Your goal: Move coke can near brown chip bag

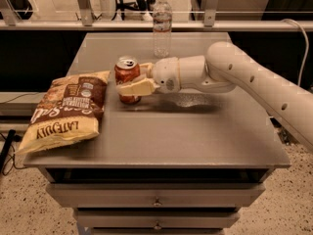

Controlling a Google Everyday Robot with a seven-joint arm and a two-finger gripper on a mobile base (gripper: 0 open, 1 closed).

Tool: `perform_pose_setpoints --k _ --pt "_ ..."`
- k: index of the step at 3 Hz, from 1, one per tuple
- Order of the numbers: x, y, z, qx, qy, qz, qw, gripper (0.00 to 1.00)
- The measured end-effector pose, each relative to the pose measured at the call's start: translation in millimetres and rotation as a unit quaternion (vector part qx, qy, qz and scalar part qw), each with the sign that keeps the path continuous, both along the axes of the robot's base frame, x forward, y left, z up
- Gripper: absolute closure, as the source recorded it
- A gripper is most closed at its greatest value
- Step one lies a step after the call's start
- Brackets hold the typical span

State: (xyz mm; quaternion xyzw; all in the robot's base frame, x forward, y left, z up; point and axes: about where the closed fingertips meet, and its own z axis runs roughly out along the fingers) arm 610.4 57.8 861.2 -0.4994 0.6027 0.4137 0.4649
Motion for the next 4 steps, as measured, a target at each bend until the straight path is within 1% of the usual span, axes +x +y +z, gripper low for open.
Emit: perform_pose_setpoints --k 1,3,4 --pt "0.0 0.1 2.6 0.0 0.0 0.0 1.0 0.84" --pt "0.0 0.3 2.9 0.0 0.0 0.0 1.0 0.37" --pt "0.1 9.1 0.3 0.009 0.001 0.009 0.9999 0.13"
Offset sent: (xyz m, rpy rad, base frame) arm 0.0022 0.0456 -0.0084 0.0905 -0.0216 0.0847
